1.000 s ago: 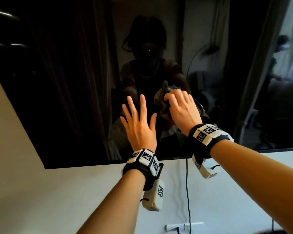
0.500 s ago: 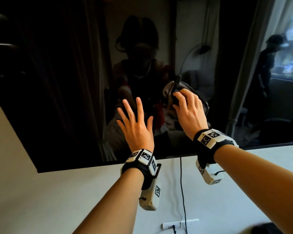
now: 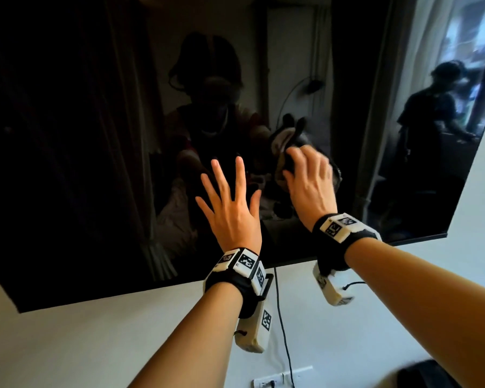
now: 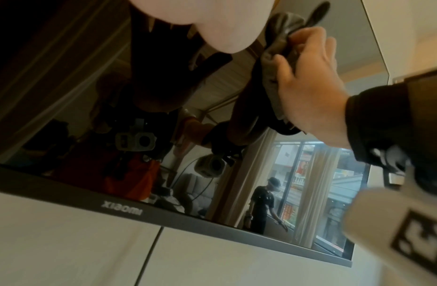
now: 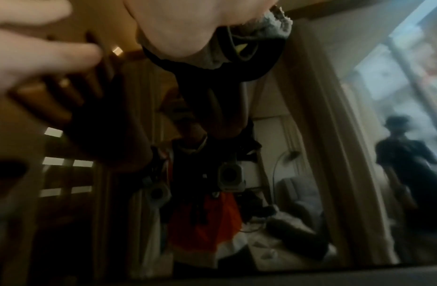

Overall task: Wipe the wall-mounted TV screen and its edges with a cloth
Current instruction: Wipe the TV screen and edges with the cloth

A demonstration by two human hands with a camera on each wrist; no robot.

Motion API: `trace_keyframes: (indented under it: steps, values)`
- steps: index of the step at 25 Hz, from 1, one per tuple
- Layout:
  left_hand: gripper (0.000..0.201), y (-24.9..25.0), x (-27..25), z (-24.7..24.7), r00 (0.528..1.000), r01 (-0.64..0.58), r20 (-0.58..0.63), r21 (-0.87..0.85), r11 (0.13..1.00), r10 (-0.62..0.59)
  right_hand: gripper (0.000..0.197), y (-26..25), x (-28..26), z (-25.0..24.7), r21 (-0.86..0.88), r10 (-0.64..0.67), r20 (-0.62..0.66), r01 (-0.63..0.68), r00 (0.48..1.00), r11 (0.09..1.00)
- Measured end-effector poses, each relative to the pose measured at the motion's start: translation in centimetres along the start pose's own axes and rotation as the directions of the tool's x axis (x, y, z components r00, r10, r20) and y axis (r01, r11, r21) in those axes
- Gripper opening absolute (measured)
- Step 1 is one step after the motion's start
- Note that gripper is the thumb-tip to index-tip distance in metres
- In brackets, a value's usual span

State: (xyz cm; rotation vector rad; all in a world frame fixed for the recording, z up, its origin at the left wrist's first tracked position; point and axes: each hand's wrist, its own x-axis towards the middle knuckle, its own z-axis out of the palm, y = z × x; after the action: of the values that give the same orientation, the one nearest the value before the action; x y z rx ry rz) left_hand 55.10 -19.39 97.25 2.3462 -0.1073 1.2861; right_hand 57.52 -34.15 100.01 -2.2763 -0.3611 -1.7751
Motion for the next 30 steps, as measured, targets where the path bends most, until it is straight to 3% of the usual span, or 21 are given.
trace_keyframes:
  steps: [2,5,6,9,10,13,17,21,25,29,30]
  values:
    - [0.073,1.1,-0.5,0.7,1.0,0.026,0.008,0.014,1.0,-0.026,0.037,1.9,-0.5,-0.6,-0.031,-0.143,0.054,0.145,0.988,0.989]
    - [0.073,1.8,-1.0,1.3,0.997,0.081,0.013,0.021,0.996,-0.082,0.037,4.2,0.4,-1.5,-0.016,0.093,-0.023,-0.093,0.995,0.996]
    - [0.074,1.9,-1.0,1.5,0.995,0.096,0.01,0.022,0.995,-0.097,0.037,4.3,0.3,-1.4,-0.013,0.097,-0.026,-0.097,0.995,0.995]
    - [0.073,2.9,-1.1,1.8,0.987,0.159,-0.011,0.017,0.987,-0.159,0.035,5.3,-0.6,-1.8,-0.014,-0.137,0.049,0.138,0.989,0.99]
    - [0.073,3.5,-1.3,1.9,0.987,0.161,-0.02,0.02,0.987,-0.161,0.035,6.3,-0.3,-2.1,-0.016,-0.121,0.054,0.122,0.991,0.992]
    - [0.071,5.4,-1.6,2.3,0.996,0.085,-0.021,0.038,0.996,-0.084,0.039,7.8,0.4,-2.7,-0.016,0.09,-0.001,-0.09,0.996,0.996]
    - [0.075,8.2,-1.8,3.6,0.999,0.046,0.019,0.053,0.997,-0.048,0.04,8.8,-0.4,-3.1,-0.037,-0.104,0.051,0.105,0.993,0.994]
    - [0.08,9.6,-1.8,4.7,0.994,0.099,0.038,0.039,0.994,-0.1,0.041,10.4,0.0,-3.5,-0.015,0.156,-0.004,-0.156,0.988,0.988]
    - [0.079,9.3,-1.8,5.2,0.996,0.089,0.014,0.049,0.995,-0.09,0.041,11.4,-1.2,-3.4,-0.016,-0.044,0.062,0.045,0.997,0.999]
    - [0.076,9.2,-1.9,5.5,0.996,0.091,0.009,0.057,0.994,-0.092,0.043,13.4,-0.3,-3.9,0.0,0.225,-0.048,-0.225,0.973,0.974]
    - [0.076,9.4,-1.9,5.5,0.995,0.098,0.003,0.051,0.994,-0.098,0.045,13.2,-0.7,-3.8,-0.002,0.211,-0.032,-0.211,0.977,0.977]
